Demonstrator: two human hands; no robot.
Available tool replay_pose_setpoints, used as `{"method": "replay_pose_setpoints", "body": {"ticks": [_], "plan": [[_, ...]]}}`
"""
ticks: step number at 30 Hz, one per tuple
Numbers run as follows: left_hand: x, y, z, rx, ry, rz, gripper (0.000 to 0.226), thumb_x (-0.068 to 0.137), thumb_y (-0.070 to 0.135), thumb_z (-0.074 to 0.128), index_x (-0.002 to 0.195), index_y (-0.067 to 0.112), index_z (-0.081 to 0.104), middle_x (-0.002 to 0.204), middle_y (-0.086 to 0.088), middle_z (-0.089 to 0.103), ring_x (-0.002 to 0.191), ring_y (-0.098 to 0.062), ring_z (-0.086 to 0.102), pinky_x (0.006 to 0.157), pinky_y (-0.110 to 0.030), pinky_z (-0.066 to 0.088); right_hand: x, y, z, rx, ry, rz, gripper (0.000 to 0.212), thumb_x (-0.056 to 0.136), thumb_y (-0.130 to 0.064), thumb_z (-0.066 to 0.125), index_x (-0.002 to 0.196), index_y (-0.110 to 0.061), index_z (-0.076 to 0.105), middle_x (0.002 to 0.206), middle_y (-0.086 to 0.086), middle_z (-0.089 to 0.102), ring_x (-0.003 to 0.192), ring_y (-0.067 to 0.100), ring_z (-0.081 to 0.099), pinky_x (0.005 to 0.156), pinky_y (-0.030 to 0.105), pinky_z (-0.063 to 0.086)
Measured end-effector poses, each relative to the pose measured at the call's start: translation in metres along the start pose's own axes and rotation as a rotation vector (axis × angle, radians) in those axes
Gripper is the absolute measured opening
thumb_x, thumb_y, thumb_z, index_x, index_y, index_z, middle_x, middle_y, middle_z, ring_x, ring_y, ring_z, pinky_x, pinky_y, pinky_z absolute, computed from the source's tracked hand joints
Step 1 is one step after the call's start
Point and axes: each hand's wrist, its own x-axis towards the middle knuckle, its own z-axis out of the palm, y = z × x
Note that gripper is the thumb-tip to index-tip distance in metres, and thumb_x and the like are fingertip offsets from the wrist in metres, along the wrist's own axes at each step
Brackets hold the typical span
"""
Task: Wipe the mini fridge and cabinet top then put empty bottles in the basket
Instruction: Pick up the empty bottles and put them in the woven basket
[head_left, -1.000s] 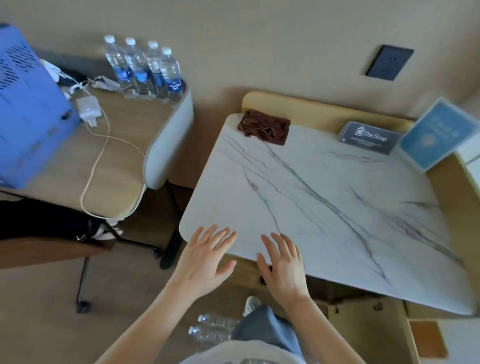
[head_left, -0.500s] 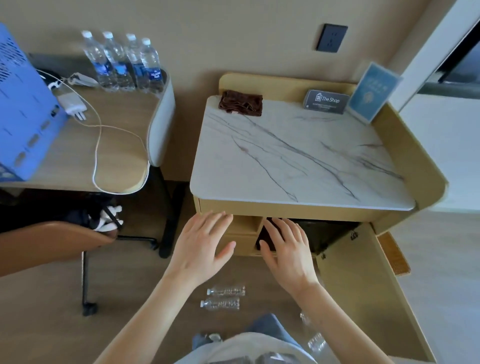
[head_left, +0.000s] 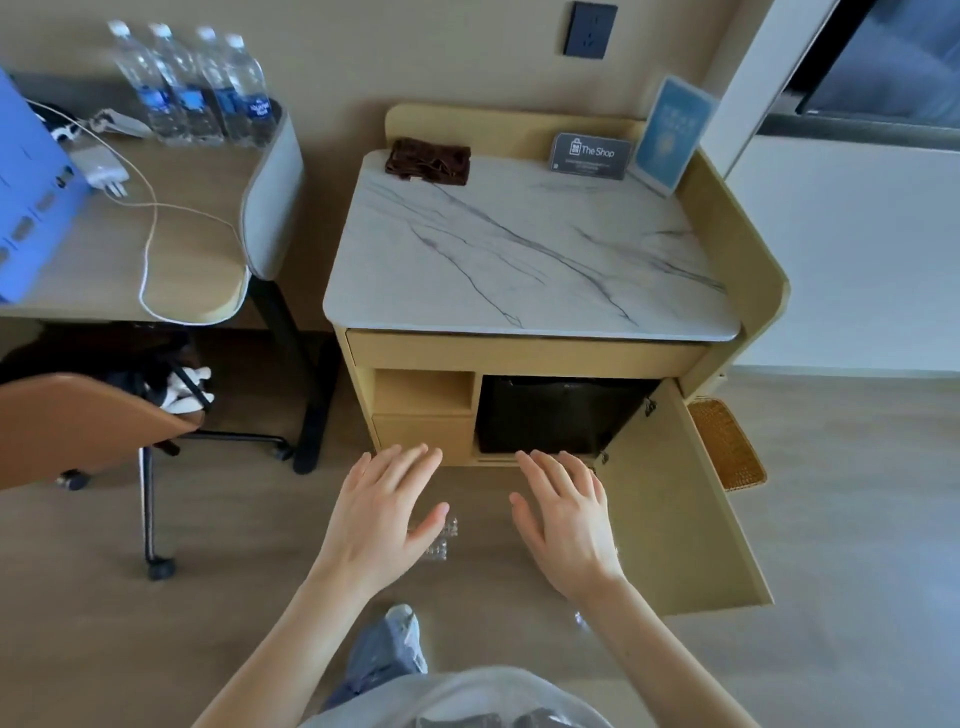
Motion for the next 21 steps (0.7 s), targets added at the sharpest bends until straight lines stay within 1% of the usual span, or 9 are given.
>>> {"method": "replay_pose_setpoints", "body": {"ticks": [4,9,12,14,18,21], "plan": [[-0.033,0.045,0.010,-0.012,-0.012,-0.027,0.061,0.091,0.051,0.040,0.139,0.017,0.057,0.138,-0.001,0.059,0.128,-0.028,0.055,0.107,-0.051,0.044,-0.044,0.024,-0.016,0.012,0.007,-0.018,0.043,0.096,-0.033,0.059,0.135,-0.015,0.060,0.133,0.002,0.063,0.127,0.032,0.053,0.105,0.050,0.043],[-0.066,0.081,0.006,-0.007,0.057,-0.036,0.056,0.091,0.047,0.043,0.134,0.014,0.061,0.131,-0.003,0.064,0.121,-0.026,0.059,0.100,-0.049,0.050,-0.075,0.041,-0.037,0.037,0.026,-0.067,0.043,0.097,-0.031,0.059,0.136,-0.013,0.059,0.133,0.004,0.062,0.127,0.031,0.052,0.107,0.050,0.042],[-0.082,0.087,0.003,0.001,0.091,-0.038,0.055,0.090,0.045,0.046,0.131,0.013,0.063,0.128,-0.003,0.065,0.118,-0.024,0.061,0.100,-0.046,0.051,-0.087,0.043,-0.044,0.057,0.060,-0.084,0.043,0.097,-0.029,0.059,0.136,-0.012,0.059,0.133,0.005,0.062,0.126,0.030,0.052,0.106,0.049,0.042],[-0.093,0.086,0.004,0.009,0.085,-0.047,0.055,0.090,0.045,0.046,0.130,0.013,0.063,0.128,-0.003,0.065,0.118,-0.024,0.061,0.100,-0.043,0.050,-0.096,0.043,-0.043,0.069,0.067,-0.079,0.043,0.096,-0.027,0.061,0.136,-0.010,0.059,0.131,0.006,0.063,0.124,0.031,0.054,0.106,0.049,0.043],[-0.118,0.078,0.012,0.009,0.029,-0.087,0.057,0.091,0.048,0.042,0.133,0.016,0.062,0.131,0.000,0.063,0.121,-0.021,0.059,0.102,-0.041,0.049,-0.121,0.037,-0.030,0.083,0.014,-0.029,0.044,0.095,-0.026,0.065,0.135,-0.009,0.060,0.129,0.009,0.064,0.122,0.033,0.057,0.105,0.050,0.044],[-0.136,0.067,0.013,0.005,0.021,-0.119,0.057,0.090,0.049,0.043,0.132,0.016,0.062,0.130,0.001,0.063,0.121,-0.021,0.059,0.101,-0.039,0.049,-0.132,0.029,-0.021,0.106,-0.011,-0.004,0.044,0.094,-0.024,0.067,0.134,-0.008,0.061,0.127,0.011,0.065,0.121,0.035,0.058,0.103,0.051,0.046]]}}
